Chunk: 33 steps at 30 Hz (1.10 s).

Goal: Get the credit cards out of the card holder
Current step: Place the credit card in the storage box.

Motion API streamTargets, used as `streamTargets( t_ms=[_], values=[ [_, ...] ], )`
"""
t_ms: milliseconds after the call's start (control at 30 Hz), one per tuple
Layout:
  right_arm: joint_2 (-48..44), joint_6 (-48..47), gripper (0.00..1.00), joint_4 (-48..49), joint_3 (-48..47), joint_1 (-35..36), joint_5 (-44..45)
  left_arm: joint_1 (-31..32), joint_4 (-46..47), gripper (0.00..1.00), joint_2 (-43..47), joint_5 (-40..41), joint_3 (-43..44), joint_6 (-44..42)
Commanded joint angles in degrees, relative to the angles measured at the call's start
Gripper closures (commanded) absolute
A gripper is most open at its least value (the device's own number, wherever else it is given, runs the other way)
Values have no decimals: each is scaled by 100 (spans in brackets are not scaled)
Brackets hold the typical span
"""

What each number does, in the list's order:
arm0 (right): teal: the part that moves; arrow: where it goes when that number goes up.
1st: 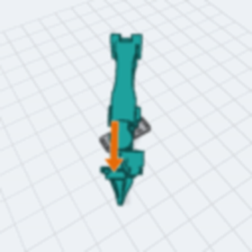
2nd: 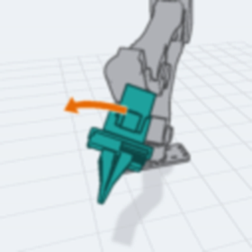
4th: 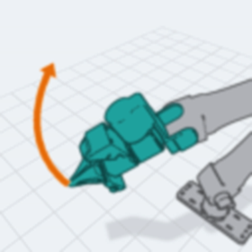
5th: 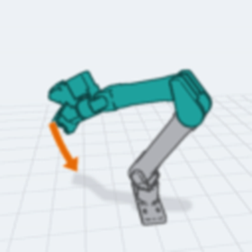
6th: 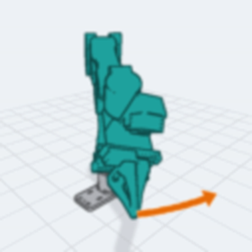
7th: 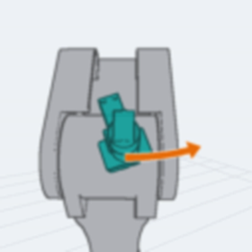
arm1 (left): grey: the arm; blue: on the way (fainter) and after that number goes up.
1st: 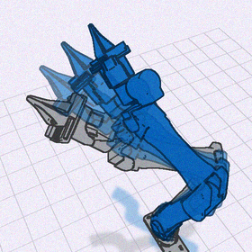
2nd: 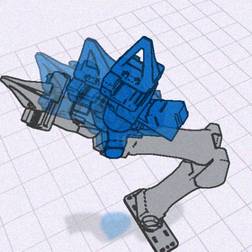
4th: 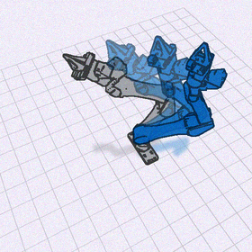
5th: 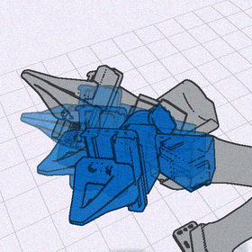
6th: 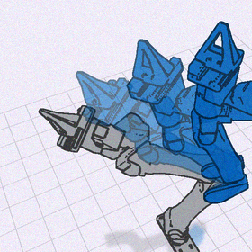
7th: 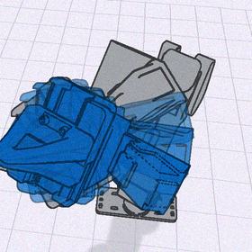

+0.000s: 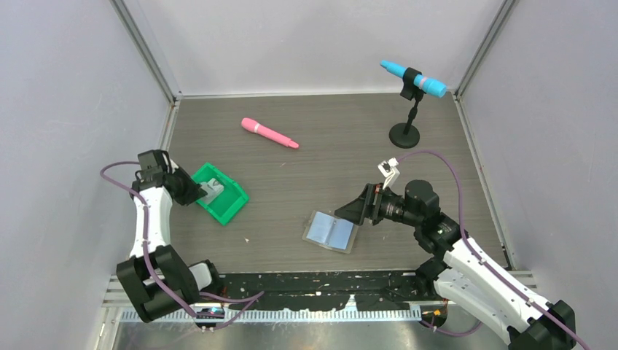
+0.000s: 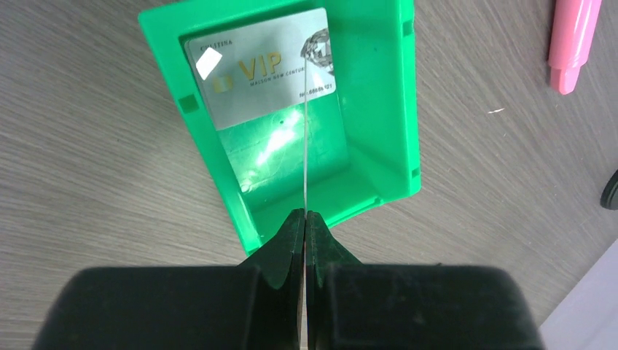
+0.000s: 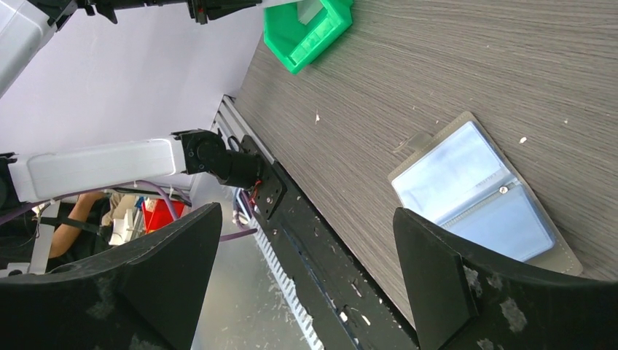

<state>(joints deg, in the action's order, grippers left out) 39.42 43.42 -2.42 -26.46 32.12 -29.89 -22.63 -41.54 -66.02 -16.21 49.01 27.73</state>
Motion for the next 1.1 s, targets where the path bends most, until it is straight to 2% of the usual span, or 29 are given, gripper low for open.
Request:
streamTargets(
  t_ms=[0, 233, 633, 1067],
  values=[
    [25, -130, 4, 92, -232, -21, 120, -39, 373, 100, -244, -191, 409, 172],
    [77, -172, 4, 81, -308, -21, 147, -38, 419, 100, -722, -271, 660, 215],
    [41, -250, 4, -56, -394, -27, 248, -35, 537, 100, -935, 58, 669, 120],
    [0, -306, 4, -146, -437, -31, 331, -40, 672, 99, -1346, 41, 728, 246]
  ],
)
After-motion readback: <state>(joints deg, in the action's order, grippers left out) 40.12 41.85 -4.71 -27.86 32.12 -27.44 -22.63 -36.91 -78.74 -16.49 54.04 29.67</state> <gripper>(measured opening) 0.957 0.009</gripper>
